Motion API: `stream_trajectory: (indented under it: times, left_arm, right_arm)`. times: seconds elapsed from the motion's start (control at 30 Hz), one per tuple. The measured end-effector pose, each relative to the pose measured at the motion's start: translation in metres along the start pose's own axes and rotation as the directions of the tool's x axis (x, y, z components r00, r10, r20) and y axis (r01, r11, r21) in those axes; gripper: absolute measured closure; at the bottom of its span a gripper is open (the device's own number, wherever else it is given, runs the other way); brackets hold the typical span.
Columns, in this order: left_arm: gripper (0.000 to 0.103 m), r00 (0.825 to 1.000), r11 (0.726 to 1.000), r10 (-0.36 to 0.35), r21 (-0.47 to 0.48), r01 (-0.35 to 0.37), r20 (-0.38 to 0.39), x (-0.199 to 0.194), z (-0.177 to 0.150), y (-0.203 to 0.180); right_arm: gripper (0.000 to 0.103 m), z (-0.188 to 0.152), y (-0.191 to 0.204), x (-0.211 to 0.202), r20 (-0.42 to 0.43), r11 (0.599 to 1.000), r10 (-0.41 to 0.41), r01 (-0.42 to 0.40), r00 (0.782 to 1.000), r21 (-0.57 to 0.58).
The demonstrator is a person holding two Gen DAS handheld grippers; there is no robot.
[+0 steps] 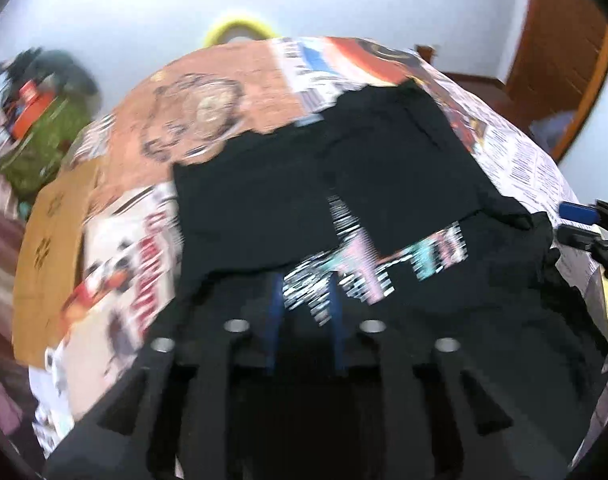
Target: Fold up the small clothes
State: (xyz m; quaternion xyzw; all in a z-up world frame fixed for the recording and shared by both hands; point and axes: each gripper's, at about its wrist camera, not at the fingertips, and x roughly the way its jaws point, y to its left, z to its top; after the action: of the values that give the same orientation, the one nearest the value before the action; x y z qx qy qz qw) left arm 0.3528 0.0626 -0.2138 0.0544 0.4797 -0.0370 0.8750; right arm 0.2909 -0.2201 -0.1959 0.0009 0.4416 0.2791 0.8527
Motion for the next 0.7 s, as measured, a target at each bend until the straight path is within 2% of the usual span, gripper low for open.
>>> stream_trajectory:
  times: [0.07,0.2,0.27,0.43,0.53,0.7]
  left_arm:
    - [0.048,0.999,0.998,0.035,-0.043,-0.035,0.01,-0.013,-0.016,0.019]
    - [0.044,0.995,0.99,0.091,-0.109,-0.094,-0.03,-0.026,-0.049,0.051]
    - [0.042,0.994,0.983,0.096,-0.15,-0.104,-0.059,-0.029,-0.07,0.065]
    - [0.041,0.992,0.962,0.026,-0.266,-0.059,-0.123,-0.033,-0.116,0.09]
    - [0.041,0.989,0.94,-0.031,-0.34,-0.021,-0.148,-0.036,-0.142,0.098]
    - [0.041,0.98,0.921,-0.119,-0.385,0.051,-0.156,-0.041,-0.174,0.089]
  right_arm:
    - [0.053,-0.008,-0.004,-0.01,-0.006,1.0,-0.011,0.011,1.0,0.016]
    - [0.053,-0.032,-0.01,-0.018,-0.049,0.999,-0.016,0.018,0.999,0.049]
    - [0.053,-0.046,-0.01,-0.017,-0.081,0.998,-0.018,0.024,0.997,0.065]
    - [0.053,-0.077,-0.01,-0.011,-0.152,0.994,0.012,0.005,0.988,0.108]
    - [0.053,-0.082,-0.004,-0.014,-0.144,0.996,-0.003,0.015,0.99,0.085]
    - [0.053,-0.089,-0.004,-0.023,-0.138,0.995,0.004,0.01,0.99,0.103]
